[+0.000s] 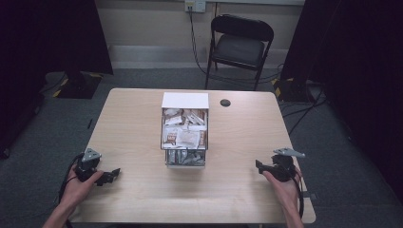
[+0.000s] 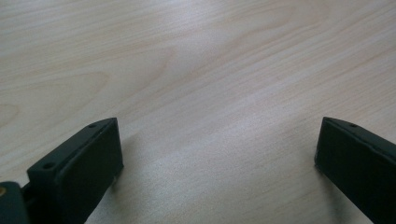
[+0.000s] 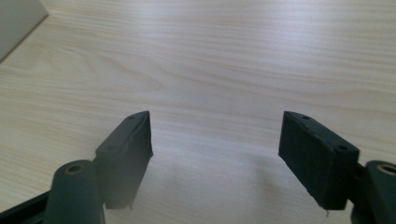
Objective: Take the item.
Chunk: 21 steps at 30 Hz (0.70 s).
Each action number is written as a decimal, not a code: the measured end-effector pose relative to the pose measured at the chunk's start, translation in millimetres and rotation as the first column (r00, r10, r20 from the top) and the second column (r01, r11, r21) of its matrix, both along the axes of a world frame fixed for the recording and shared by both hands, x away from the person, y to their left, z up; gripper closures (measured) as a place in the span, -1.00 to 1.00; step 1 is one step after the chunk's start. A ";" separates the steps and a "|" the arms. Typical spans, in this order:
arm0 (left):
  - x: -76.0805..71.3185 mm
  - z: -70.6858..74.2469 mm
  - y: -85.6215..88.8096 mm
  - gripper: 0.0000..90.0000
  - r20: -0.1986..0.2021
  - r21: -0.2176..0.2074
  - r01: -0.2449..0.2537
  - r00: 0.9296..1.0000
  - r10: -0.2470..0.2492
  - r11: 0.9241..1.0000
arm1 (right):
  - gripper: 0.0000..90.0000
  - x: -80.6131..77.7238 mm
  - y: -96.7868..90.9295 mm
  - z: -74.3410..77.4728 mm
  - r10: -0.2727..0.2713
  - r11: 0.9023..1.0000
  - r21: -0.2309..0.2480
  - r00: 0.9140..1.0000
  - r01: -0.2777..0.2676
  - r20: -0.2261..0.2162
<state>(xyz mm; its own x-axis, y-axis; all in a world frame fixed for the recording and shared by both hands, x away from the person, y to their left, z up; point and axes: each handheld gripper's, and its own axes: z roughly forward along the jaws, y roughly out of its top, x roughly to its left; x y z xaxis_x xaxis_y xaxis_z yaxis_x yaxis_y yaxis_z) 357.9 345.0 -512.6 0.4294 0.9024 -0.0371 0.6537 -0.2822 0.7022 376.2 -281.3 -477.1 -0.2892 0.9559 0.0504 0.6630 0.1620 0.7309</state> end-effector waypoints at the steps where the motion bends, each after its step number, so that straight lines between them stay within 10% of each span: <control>1: 0.0 0.0 0.0 -0.99 0.000 0.000 0.000 1.000 0.000 1.000 | -0.42 -0.2 1.4 1.9 0.010 1.000 0.005 1.000 -0.010 0.006; 21: 0.0 0.0 0.0 -0.99 0.000 0.000 0.000 1.000 0.000 1.000 | -0.06 -8.4 27.0 46.0 0.165 0.978 0.112 0.979 -0.178 0.121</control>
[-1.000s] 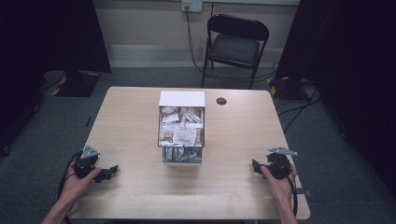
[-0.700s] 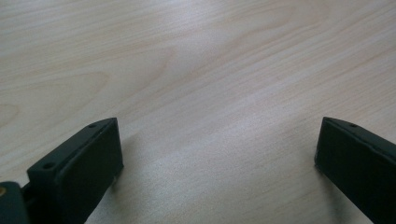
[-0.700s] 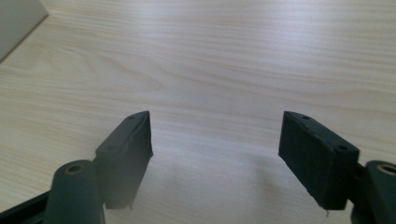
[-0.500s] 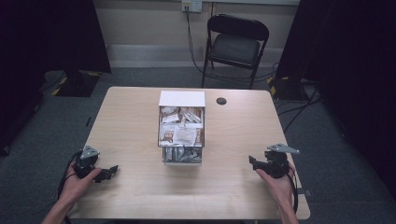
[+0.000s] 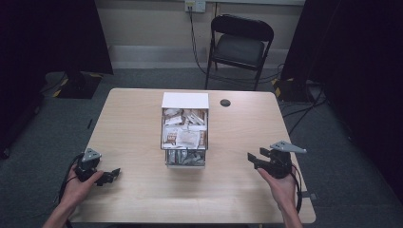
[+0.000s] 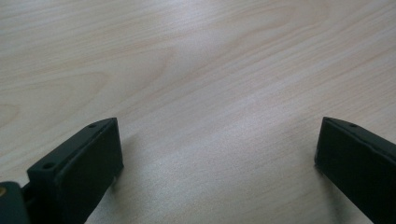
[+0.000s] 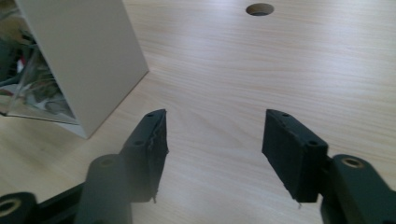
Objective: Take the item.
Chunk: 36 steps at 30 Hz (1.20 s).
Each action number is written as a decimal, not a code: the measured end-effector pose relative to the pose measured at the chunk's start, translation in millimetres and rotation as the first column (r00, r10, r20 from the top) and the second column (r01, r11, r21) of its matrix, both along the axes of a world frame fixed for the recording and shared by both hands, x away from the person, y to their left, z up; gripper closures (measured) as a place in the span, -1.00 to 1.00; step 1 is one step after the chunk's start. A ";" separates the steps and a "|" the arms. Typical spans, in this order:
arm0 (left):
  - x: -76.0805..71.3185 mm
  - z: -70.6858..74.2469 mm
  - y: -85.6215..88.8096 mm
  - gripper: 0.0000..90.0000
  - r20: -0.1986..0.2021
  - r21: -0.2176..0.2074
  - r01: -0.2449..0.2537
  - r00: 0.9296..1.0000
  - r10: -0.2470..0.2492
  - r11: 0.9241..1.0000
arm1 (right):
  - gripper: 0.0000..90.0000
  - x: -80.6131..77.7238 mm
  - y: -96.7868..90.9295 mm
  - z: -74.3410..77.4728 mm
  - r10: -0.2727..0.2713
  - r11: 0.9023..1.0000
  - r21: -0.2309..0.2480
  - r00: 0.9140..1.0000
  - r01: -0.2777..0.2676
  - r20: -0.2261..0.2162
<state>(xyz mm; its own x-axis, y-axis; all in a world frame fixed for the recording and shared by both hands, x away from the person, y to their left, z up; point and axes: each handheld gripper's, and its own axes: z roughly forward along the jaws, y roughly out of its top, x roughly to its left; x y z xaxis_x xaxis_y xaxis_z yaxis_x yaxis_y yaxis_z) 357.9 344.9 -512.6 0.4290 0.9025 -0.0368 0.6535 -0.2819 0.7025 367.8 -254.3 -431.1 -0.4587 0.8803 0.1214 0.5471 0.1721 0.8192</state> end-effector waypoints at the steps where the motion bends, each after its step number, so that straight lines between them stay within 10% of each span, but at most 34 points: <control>1: 0.0 0.0 0.0 -0.99 0.000 0.000 0.000 1.000 0.000 1.000 | -0.02 0.0 1.6 2.2 0.010 1.000 -0.003 1.000 -0.010 -0.009; 36: 0.4 -0.1 -0.2 -1.00 0.001 0.001 0.001 1.000 -0.001 1.000 | 0.23 -14.0 59.8 98.3 0.258 0.956 0.099 0.954 -0.275 0.153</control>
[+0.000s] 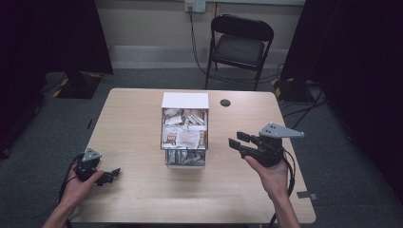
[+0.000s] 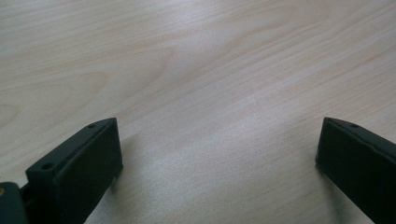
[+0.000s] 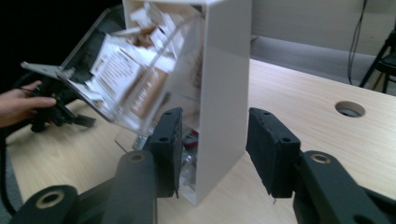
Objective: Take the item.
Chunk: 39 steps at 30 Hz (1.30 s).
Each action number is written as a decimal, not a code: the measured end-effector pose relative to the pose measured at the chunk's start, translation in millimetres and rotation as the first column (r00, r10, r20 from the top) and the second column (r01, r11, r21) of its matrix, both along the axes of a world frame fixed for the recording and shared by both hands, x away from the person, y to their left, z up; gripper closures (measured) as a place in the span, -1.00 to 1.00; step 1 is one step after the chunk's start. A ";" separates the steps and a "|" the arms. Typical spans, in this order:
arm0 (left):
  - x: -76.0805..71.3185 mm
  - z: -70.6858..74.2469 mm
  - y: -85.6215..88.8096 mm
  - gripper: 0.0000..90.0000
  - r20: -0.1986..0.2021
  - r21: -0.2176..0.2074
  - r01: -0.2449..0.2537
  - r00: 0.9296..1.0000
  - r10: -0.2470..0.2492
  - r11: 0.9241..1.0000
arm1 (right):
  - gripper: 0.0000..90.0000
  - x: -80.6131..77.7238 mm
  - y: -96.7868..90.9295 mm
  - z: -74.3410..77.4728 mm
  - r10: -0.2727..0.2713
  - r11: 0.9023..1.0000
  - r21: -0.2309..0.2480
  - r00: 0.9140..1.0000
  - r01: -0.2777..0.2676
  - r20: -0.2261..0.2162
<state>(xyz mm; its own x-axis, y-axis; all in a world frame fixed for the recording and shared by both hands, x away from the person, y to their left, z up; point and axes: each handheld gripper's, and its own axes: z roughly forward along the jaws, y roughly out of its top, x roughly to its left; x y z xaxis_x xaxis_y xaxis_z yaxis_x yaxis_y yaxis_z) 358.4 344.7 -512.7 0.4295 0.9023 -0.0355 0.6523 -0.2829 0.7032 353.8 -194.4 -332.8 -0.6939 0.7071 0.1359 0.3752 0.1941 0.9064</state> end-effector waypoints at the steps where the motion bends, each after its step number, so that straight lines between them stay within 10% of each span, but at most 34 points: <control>1: 0.1 0.0 -0.1 -1.00 0.001 0.000 -0.001 1.000 0.001 1.000 | 0.23 1.8 3.1 4.4 0.010 1.000 0.005 1.000 -0.010 0.006; 18: 0.0 0.0 0.0 -1.00 0.000 0.002 0.000 1.000 0.000 1.000 | 0.20 10.8 47.4 28.7 0.145 0.989 0.029 0.988 -0.147 0.048; 30: 0.1 -0.1 -0.1 -1.00 0.001 0.000 -0.001 1.000 0.001 1.000 | 0.34 28.5 94.7 28.5 0.253 0.966 -0.049 0.967 -0.253 0.013; 39: 0.0 0.1 0.1 -1.00 -0.001 0.002 0.000 1.000 0.000 1.000 | 0.35 33.9 103.4 24.2 0.253 0.964 -0.088 0.968 -0.252 -0.010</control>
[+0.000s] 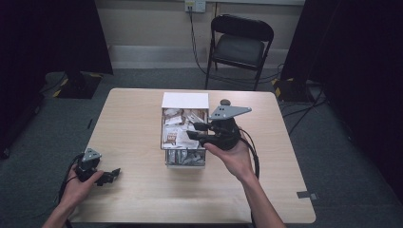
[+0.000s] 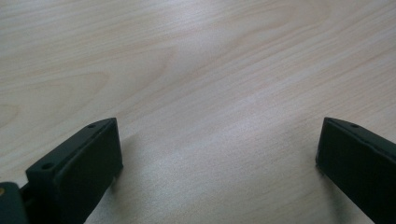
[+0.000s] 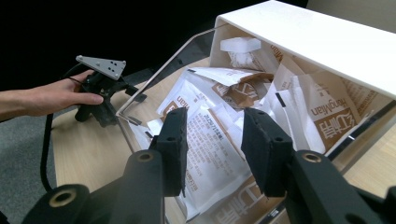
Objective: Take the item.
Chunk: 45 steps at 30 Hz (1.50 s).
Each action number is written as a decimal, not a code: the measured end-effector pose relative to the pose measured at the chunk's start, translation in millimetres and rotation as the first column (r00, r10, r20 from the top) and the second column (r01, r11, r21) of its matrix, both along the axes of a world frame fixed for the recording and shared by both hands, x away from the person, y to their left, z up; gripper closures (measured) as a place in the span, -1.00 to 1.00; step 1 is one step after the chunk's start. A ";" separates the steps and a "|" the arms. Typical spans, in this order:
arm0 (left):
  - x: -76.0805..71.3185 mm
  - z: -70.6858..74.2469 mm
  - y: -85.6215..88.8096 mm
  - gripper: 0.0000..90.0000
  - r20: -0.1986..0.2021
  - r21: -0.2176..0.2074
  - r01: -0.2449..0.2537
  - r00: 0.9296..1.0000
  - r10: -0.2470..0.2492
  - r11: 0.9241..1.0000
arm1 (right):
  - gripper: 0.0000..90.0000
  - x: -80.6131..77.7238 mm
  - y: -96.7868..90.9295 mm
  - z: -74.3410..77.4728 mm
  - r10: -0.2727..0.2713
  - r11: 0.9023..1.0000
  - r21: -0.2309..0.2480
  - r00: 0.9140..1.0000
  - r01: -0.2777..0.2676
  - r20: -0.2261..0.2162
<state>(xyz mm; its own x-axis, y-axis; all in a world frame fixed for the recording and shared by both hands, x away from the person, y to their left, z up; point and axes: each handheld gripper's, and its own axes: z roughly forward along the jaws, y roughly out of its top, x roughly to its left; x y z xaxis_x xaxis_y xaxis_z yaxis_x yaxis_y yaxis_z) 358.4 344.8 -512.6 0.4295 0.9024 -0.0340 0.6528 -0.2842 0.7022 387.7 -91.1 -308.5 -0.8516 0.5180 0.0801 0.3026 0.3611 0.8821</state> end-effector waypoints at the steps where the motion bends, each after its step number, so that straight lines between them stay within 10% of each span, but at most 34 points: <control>1: 0.0 0.0 0.0 -1.00 0.000 0.000 0.000 1.000 0.000 1.000 | 0.35 0.5 0.5 0.1 0.000 1.000 -0.006 1.000 0.000 0.002; 21: 0.0 0.0 0.0 -1.00 0.000 0.000 0.000 1.000 0.000 1.000 | 0.41 7.7 6.9 -3.0 -0.015 0.998 -0.059 1.000 0.015 -0.005; 45: 0.1 -0.1 -0.1 -1.00 0.001 -0.002 -0.001 1.000 0.001 1.000 | 0.65 -8.8 -4.5 2.8 0.126 0.992 -0.026 0.992 -0.127 -0.026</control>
